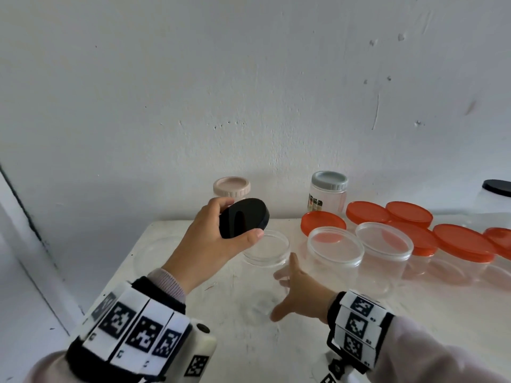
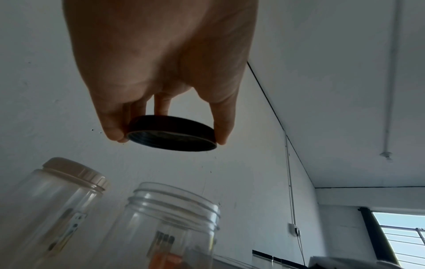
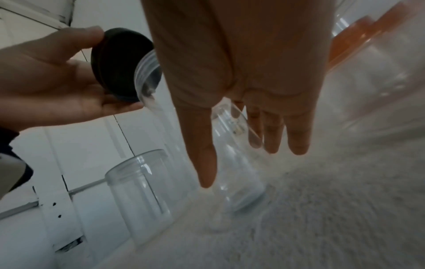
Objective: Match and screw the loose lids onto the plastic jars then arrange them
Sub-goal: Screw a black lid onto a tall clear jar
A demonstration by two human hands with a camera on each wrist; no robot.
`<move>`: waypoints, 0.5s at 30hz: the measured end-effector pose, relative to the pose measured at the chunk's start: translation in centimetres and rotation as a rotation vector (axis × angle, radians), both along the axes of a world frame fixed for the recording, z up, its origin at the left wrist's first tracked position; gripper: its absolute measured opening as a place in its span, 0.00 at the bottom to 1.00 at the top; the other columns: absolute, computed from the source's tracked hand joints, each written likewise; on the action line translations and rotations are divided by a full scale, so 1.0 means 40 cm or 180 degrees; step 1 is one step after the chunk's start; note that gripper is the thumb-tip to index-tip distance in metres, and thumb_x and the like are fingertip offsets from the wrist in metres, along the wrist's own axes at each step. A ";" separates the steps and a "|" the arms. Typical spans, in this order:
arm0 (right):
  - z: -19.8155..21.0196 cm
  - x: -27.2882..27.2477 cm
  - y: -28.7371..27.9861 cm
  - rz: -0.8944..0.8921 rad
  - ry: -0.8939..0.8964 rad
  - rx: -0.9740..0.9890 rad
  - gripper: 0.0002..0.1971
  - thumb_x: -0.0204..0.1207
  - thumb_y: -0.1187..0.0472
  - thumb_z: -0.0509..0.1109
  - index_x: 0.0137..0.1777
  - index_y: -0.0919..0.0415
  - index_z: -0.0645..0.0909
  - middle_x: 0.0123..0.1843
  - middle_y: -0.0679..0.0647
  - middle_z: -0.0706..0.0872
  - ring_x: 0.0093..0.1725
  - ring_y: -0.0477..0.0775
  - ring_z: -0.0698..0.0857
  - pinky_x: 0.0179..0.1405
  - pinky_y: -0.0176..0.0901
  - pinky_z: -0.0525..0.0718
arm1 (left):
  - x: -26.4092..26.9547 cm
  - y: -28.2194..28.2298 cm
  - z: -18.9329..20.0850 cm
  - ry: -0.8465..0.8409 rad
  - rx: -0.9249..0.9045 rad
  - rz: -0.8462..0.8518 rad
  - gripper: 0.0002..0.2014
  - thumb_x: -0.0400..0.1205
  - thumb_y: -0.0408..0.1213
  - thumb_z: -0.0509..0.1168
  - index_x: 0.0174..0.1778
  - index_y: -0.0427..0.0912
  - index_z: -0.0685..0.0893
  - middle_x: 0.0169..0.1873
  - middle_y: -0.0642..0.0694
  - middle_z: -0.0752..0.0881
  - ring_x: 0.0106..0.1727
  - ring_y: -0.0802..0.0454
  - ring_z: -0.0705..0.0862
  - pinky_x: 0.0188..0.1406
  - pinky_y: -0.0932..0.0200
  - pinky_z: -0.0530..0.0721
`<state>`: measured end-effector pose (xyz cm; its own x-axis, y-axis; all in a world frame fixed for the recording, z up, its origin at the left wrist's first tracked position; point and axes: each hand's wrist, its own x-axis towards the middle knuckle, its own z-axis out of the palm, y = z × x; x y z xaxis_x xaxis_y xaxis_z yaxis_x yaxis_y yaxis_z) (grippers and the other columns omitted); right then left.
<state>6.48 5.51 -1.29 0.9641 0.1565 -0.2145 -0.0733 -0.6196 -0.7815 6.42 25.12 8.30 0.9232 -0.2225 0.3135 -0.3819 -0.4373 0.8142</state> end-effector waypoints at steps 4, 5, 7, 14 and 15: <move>0.009 -0.013 -0.018 0.0071 -0.0070 0.0432 0.57 0.58 0.59 0.87 0.77 0.45 0.48 0.70 0.42 0.67 0.75 0.49 0.67 0.70 0.44 0.72 | 0.004 -0.024 -0.016 0.0122 0.0244 -0.0043 0.39 0.69 0.57 0.74 0.74 0.56 0.66 0.66 0.61 0.73 0.63 0.67 0.74 0.48 0.76 0.71; 0.016 -0.015 -0.021 0.0101 -0.0113 0.0598 0.59 0.57 0.56 0.87 0.79 0.42 0.47 0.70 0.39 0.65 0.73 0.47 0.66 0.71 0.45 0.71 | 0.004 -0.030 -0.019 0.0157 0.0317 -0.0062 0.39 0.69 0.56 0.75 0.74 0.56 0.65 0.67 0.59 0.73 0.65 0.63 0.74 0.49 0.74 0.72; 0.032 -0.016 -0.023 0.0140 -0.0274 0.0778 0.59 0.58 0.52 0.86 0.79 0.38 0.47 0.69 0.38 0.66 0.71 0.45 0.68 0.67 0.40 0.71 | 0.006 -0.040 -0.023 0.0198 0.0444 -0.0089 0.40 0.69 0.55 0.76 0.74 0.56 0.64 0.68 0.58 0.72 0.67 0.60 0.73 0.54 0.70 0.72; 0.050 -0.025 -0.019 0.0319 -0.0569 0.0763 0.46 0.66 0.52 0.82 0.74 0.37 0.52 0.64 0.26 0.68 0.60 0.33 0.74 0.53 0.24 0.73 | 0.011 -0.067 -0.027 0.0337 0.0662 -0.0228 0.47 0.66 0.54 0.79 0.78 0.54 0.62 0.75 0.56 0.70 0.72 0.58 0.71 0.65 0.64 0.71; 0.051 -0.025 -0.019 0.0338 -0.0568 0.0750 0.46 0.66 0.53 0.82 0.74 0.37 0.52 0.63 0.26 0.67 0.58 0.30 0.73 0.51 0.24 0.74 | 0.011 -0.070 -0.029 0.0348 0.0713 -0.0254 0.47 0.66 0.54 0.79 0.78 0.55 0.61 0.75 0.56 0.70 0.72 0.58 0.71 0.64 0.65 0.70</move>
<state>5.49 4.73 0.75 0.9589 0.2835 0.0106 0.1332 -0.4168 -0.8992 6.84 22.31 7.16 0.9256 -0.3487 0.1475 -0.3375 -0.5834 0.7387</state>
